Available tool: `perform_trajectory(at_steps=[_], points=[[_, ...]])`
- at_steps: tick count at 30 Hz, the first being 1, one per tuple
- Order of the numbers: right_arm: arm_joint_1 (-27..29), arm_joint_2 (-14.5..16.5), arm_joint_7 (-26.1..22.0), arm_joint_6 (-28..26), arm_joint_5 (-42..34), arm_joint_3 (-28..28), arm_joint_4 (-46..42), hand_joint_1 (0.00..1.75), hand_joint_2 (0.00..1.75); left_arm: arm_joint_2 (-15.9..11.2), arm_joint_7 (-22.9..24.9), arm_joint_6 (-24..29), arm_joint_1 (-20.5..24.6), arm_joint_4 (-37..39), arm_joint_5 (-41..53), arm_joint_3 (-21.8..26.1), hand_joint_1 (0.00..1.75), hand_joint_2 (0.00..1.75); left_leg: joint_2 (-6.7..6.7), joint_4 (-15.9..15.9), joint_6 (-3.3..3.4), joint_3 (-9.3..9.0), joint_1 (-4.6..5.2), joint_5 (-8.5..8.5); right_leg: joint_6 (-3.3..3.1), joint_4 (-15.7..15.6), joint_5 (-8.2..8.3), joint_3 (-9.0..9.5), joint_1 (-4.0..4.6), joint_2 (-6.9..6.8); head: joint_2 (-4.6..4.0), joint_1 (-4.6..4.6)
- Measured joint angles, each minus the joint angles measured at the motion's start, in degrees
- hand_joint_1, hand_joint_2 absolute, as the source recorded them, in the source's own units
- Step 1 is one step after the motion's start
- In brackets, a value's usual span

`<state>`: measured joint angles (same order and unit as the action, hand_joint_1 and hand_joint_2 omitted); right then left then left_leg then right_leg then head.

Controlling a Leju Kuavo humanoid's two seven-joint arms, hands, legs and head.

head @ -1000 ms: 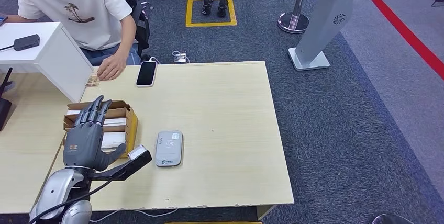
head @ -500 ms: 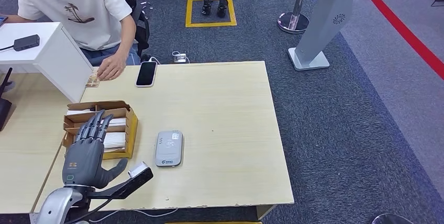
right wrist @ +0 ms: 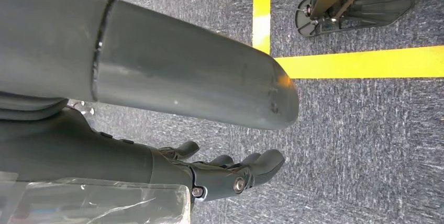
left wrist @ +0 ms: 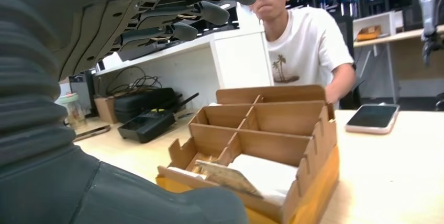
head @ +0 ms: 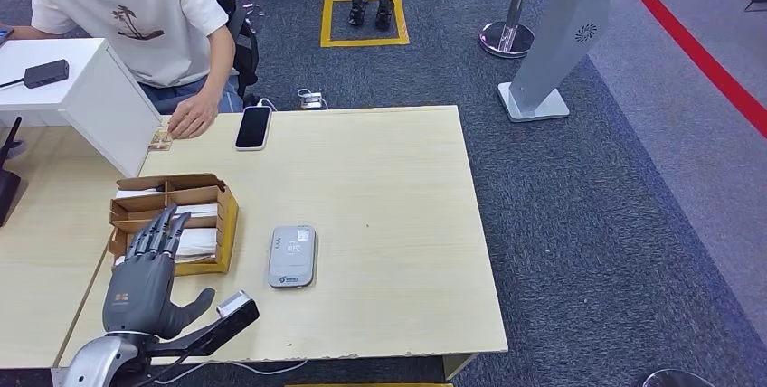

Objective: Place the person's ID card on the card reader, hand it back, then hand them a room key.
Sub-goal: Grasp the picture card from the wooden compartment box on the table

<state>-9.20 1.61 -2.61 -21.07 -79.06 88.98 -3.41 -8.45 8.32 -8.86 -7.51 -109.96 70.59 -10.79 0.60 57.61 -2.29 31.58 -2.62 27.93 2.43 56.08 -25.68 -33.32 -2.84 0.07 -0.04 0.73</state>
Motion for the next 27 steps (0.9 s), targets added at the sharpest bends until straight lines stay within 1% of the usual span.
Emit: perform_trajectory(at_steps=[6, 13, 21, 27], points=[[0.0, 0.0, 0.3, 0.1, 1.1, 0.2, 0.0, 0.00, 0.00, -0.7, -0.4, -2.7, 1.2, 1.5, 0.0, 1.4, 0.00, 1.75, 0.00, 0.0, 0.00, 0.00, 0.00, 0.00, 0.00, 0.0, 0.00, 0.00, 0.00, 0.00, 0.00, -0.01], [-0.1, 0.0, 0.5, 0.2, 2.3, 0.2, 0.0, 0.00, 0.00, -1.6, -1.2, -4.6, 5.5, 5.6, 0.1, 1.4, 0.00, 1.75, 0.00, 0.0, -0.01, -0.01, 0.00, -0.02, 0.01, 0.0, 0.03, 0.01, 0.00, 0.00, 0.00, 0.01], [-0.2, 0.0, 1.0, 0.2, 3.4, 0.2, 0.0, 0.00, 0.00, -2.0, -1.4, -6.1, 9.0, 9.0, -0.1, 1.3, 0.00, 1.75, 0.00, 0.0, -0.02, -0.01, 0.00, -0.04, 0.01, 0.0, 0.02, 0.00, 0.00, 0.01, 0.01, -0.01], [-0.2, 0.0, 1.0, 0.2, 3.3, 0.2, 0.0, 0.00, 0.00, -3.6, -1.8, -7.5, 10.4, 10.9, -2.1, 1.2, 0.00, 1.75, 0.01, 0.0, -0.03, -0.03, -0.01, -0.04, 0.00, 0.0, 0.03, 0.00, 0.00, 0.03, 0.00, -0.01]])
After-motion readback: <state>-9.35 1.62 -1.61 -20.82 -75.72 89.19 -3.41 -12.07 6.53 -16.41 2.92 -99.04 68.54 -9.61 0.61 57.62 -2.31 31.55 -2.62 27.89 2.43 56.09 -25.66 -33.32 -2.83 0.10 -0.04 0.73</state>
